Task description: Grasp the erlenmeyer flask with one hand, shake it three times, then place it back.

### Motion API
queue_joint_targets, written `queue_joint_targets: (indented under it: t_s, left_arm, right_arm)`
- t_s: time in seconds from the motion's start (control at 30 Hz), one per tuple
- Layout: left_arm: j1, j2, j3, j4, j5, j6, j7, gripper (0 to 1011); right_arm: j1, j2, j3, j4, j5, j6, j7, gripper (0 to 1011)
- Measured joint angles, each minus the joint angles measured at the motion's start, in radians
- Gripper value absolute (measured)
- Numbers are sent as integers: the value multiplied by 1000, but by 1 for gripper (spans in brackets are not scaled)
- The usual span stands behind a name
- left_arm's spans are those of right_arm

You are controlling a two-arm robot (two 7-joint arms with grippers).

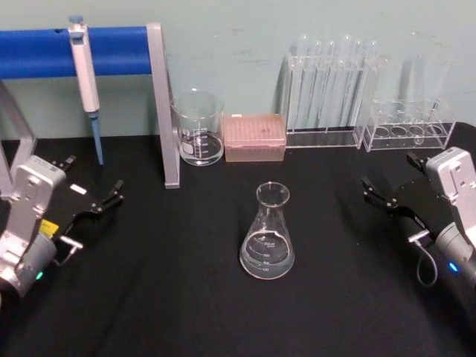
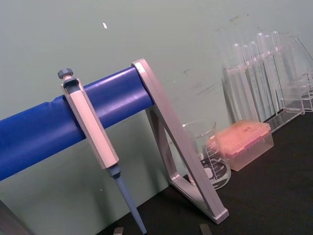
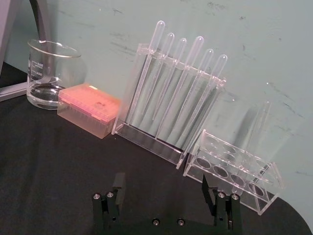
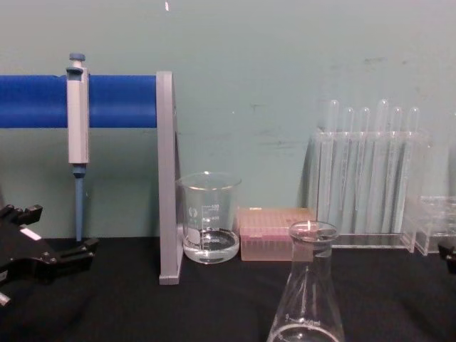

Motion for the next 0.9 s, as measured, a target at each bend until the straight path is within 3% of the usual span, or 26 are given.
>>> queue_joint_targets:
  t_s: [0.9]
  left_arm:
    - [0,0,0,0,0,0,0,1001]
  right_arm:
    - [-8,2,11,-11,-2,3,2,1002]
